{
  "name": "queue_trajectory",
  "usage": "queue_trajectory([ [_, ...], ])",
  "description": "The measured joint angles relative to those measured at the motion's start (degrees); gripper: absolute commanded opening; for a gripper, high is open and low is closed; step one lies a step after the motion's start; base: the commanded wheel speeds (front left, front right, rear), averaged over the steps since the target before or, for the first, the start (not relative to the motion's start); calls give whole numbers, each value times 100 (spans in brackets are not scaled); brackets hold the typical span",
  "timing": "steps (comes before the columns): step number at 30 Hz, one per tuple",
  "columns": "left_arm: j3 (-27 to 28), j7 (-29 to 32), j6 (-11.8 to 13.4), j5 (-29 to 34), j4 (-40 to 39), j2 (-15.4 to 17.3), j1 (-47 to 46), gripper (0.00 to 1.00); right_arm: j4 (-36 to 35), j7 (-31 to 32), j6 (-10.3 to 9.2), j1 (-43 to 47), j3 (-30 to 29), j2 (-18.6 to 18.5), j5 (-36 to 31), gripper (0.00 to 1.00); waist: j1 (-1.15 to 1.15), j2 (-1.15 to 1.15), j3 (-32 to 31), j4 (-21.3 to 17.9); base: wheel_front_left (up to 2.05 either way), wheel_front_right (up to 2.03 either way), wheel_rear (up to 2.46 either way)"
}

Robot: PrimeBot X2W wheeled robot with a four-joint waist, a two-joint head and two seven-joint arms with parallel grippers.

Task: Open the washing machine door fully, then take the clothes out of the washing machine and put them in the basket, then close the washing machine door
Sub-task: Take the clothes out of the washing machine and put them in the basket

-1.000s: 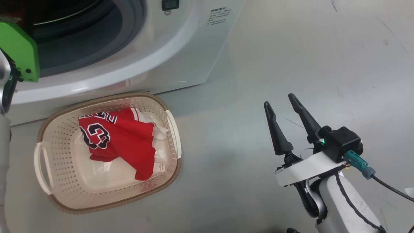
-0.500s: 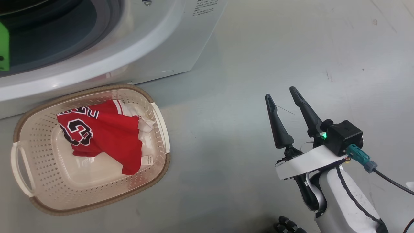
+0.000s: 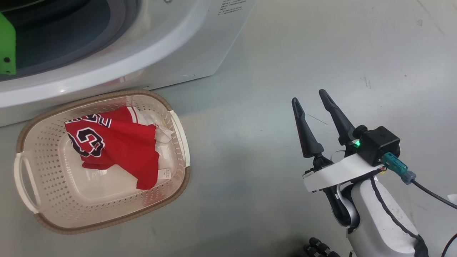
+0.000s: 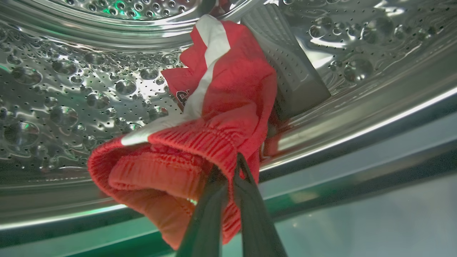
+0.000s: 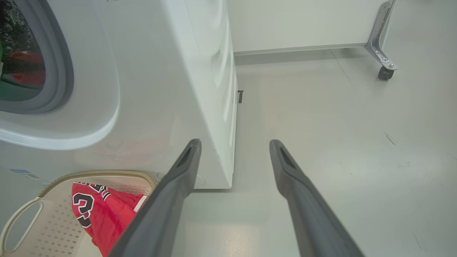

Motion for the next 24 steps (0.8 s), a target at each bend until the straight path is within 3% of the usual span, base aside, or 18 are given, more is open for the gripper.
queue_trajectory([
  [12,249,-906,151,-355,2,-525,-49,0,69,-41,-2,-49,-148,2,-11,100,0,0,-102,233,0,0,0],
  [24,601,-2436,196,-827,-363,-990,423,0,113,-41,-5,-52,-260,-67,-82,100,0,0,-429,575,0,0,0],
])
